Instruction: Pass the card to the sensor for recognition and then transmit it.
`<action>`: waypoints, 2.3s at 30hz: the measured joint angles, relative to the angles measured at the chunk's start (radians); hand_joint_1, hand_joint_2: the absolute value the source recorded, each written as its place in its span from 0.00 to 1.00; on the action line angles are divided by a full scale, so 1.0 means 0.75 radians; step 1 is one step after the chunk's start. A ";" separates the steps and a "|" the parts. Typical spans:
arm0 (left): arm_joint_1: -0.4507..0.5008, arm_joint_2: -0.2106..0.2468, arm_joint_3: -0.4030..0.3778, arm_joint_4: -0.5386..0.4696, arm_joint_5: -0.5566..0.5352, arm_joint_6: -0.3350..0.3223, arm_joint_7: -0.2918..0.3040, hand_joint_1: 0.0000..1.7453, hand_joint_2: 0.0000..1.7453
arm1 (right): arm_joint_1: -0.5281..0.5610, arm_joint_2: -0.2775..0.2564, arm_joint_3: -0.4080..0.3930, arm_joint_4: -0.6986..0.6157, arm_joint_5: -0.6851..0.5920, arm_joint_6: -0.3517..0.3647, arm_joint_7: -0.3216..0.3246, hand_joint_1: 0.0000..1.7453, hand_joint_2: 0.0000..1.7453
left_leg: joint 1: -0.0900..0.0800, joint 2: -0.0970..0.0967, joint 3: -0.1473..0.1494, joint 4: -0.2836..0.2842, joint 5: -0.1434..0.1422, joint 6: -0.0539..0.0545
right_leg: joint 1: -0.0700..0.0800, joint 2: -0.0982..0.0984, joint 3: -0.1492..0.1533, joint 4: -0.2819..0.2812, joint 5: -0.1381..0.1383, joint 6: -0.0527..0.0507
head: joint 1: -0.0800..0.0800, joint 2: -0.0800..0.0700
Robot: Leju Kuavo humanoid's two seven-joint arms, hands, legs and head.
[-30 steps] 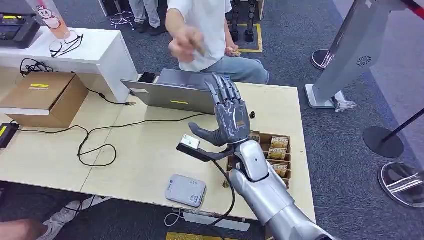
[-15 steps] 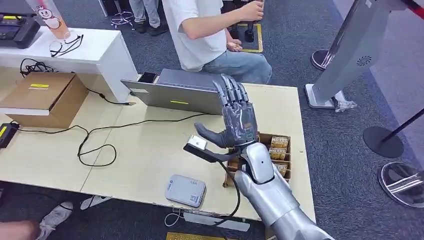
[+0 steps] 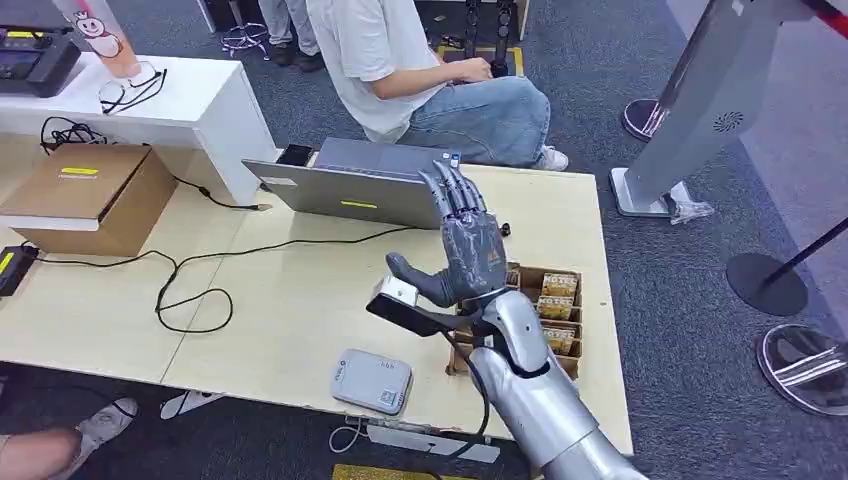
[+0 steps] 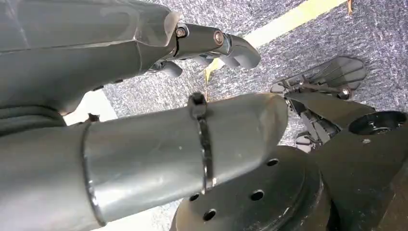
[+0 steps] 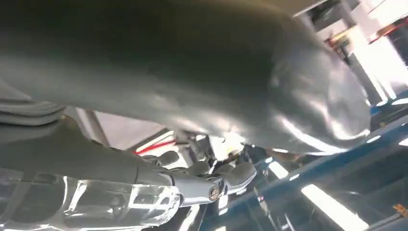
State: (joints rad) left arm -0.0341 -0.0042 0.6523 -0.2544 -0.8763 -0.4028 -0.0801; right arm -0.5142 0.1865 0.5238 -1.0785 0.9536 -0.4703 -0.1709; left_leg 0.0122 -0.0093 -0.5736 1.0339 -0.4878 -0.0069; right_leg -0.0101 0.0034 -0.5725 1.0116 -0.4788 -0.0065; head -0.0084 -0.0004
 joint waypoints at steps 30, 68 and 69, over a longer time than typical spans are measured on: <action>0.037 -0.012 0.067 0.000 -0.003 0.012 -0.020 0.00 0.00 | 0.162 -0.116 0.039 -0.231 -0.121 0.067 -0.094 0.00 0.00 | 0.000 0.000 -0.001 0.000 0.000 0.000 | 0.000 0.000 -0.001 0.000 0.000 0.000 | 0.000 0.000; 0.052 -0.027 0.189 -0.002 -0.085 -0.012 -0.033 0.00 0.00 | 0.352 -0.208 0.073 -0.360 0.251 -0.011 0.038 0.00 1.00 | 0.000 0.000 -0.001 0.000 0.000 0.000 | 0.000 0.000 -0.001 0.000 0.000 0.000 | 0.000 0.000; 0.055 -0.029 0.196 -0.003 -0.086 -0.012 -0.033 0.00 0.00 | 0.361 -0.211 0.070 -0.366 0.268 -0.004 0.046 0.00 1.00 | 0.000 0.000 -0.001 0.000 0.000 0.000 | 0.000 0.000 -0.001 0.000 0.000 0.000 | 0.000 0.000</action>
State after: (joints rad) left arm 0.0069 -0.0259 0.7995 -0.2563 -0.9411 -0.4120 -0.1049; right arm -0.2434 0.0286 0.5764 -1.3531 1.1546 -0.4731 -0.1362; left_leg 0.0121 -0.0093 -0.5746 1.0339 -0.4881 -0.0067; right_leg -0.0102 0.0034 -0.5735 1.0113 -0.4790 -0.0065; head -0.0084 -0.0004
